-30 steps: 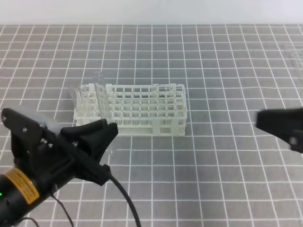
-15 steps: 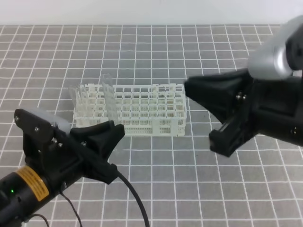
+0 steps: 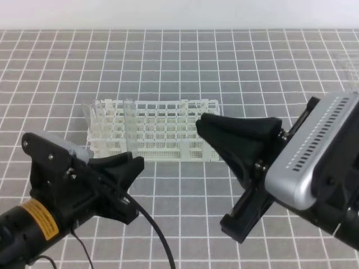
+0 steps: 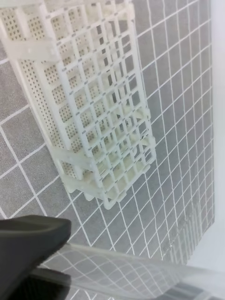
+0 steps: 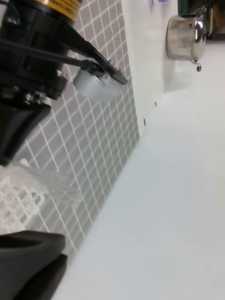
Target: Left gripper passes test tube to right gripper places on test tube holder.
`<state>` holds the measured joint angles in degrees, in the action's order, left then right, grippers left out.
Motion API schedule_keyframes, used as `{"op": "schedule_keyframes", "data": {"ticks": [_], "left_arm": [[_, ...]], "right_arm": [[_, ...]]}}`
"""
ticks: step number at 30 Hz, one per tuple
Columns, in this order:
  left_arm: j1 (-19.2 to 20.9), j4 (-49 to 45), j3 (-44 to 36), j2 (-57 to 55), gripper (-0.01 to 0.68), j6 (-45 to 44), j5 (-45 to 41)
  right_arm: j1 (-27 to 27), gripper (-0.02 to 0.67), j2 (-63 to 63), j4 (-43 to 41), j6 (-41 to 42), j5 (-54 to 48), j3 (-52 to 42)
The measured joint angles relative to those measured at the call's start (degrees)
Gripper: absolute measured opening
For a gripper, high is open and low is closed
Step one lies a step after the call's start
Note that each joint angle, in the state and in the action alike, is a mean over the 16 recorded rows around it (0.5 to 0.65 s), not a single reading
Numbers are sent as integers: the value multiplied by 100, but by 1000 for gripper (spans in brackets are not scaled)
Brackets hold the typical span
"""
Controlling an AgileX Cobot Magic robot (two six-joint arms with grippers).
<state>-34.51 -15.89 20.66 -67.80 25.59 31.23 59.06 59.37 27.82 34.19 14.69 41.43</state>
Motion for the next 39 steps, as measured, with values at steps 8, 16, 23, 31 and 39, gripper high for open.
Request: {"op": "schedule_keyframes", "data": {"ticks": [8,16,23,31,39], "left_arm": [[-1,-76,5,-2,85,-158,-74],[1,-166,7,4,74,-197,258],[1,-195,8,4,68,-202,712],[0,-240,8,0,68,-212,982],[2,-279,7,0,68,-212,1012]], "right_arm": [[157,110,250,45,-97,26,39],[256,357,746,68,-285,44,437],[320,489,1213,76,-413,343,760],[326,500,1672,89,-659,766,1026],[326,492,2048,103,-872,965,1258]]}}
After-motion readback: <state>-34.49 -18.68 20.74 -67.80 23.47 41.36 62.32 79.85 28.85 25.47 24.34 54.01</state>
